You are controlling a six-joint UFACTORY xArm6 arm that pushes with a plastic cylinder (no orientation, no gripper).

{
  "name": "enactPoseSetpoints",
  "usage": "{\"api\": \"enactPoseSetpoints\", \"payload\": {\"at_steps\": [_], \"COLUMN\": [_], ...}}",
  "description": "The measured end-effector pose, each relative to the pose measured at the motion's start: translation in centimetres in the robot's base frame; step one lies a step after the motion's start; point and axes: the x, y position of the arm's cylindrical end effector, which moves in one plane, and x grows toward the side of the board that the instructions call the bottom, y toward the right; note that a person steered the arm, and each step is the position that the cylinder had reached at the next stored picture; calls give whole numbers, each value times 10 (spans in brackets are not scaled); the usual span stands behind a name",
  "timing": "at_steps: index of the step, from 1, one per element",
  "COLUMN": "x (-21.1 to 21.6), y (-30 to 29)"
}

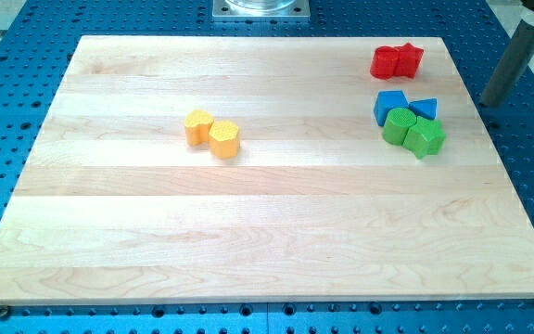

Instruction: Push the blue blocks parallel to each other

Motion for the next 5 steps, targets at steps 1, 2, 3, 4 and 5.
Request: {"api": "enactPoseSetpoints", "payload": {"at_steps": [1,2,3,4,5], "x": [0,0,16,41,41], "y": [-3,-19,-50,-65,-122]}}
